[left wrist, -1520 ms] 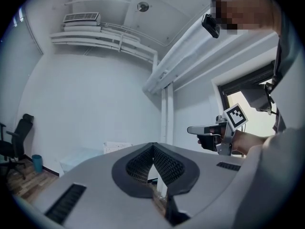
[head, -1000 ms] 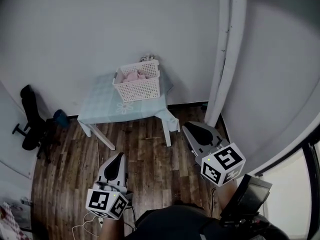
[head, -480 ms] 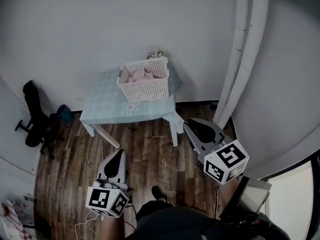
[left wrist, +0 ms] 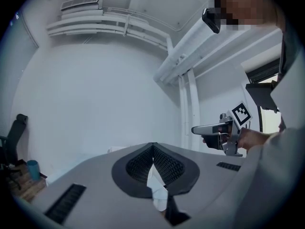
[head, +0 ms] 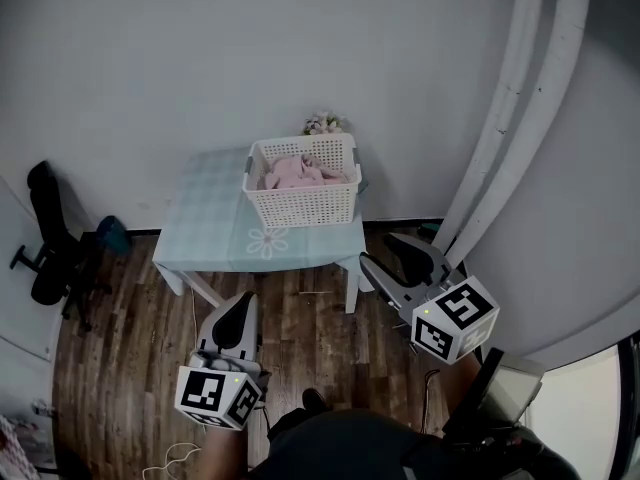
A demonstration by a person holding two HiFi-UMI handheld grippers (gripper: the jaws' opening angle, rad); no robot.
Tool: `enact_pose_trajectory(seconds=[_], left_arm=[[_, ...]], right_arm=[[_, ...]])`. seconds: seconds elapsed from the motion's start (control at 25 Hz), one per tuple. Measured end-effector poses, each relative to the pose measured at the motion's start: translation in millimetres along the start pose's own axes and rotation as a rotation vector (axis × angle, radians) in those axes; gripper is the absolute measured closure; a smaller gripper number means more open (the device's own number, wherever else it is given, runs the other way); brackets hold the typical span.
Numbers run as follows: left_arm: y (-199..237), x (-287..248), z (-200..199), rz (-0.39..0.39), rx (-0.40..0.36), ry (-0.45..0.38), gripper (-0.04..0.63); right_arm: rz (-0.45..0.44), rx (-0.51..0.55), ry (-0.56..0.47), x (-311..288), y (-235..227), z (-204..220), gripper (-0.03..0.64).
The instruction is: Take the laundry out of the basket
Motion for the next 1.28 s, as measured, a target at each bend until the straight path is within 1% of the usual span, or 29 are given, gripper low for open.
enact_pose_trajectory(seconds=[0.12,0.2,0.28,0.44,0.56,0.64,0.76,0.92,1.12,1.28], left_arm=[[31.0,-17.2,0.9,0.02,0.022,0.001,0.588],[51.8,-28.4,4.2,0.01,0.033,0.016,0.588],[70.4,-39.8,6.3,0.0,0.026,0.03,0.588],[97.2,-56.4,8.3,0.047,0.056,0.012,0.588],[117.8,-70.6,14.3,0.027,0.036,0.049,0.588],[127.1,-78.9,18.8,0.02,0.04,0.067,0.588],[135.0,-94.0,20.0,0.041,0.053,0.047,0.588],[141.6,-119.7,19.1,0.047,0.048,0.028,0.588],[157.3,-168.2,15.9,0.014,0.021,0.036,0.586],[169.3,-211.4,15.2,-0.014,-0.009,0.052,0.586]], right_arm=[[0.018,0.007,0.02,-31.7,-3.3,1.8,0.425],[0.029,0.008,0.031,-50.8,-5.9,4.6,0.42],[0.045,0.014,0.042,-68.0,-9.1,6.3,0.414],[0.061,0.041,0.068,-98.3,-10.6,6.9,0.387],[0.059,0.055,0.093,-118.2,-16.2,8.5,0.369],[0.044,0.067,0.119,-129.9,-19.7,10.8,0.348],[0.023,0.088,0.129,-149.4,-28.8,10.3,0.317],[-0.004,0.086,0.137,-174.9,-48.6,16.5,0.276],[-0.068,0.093,0.152,-216.3,-85.5,22.9,0.248],[-0.127,0.129,0.18,-248.3,-120.4,26.8,0.225]])
Point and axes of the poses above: the fingertips, and each gripper's own axes: x backward along the fingers, y to its left, z out of its underside, the point moved 1 cm from there along x, backward along the fingers, and after that the axes turned 7 degrees about -y, right-handed, at the moved point
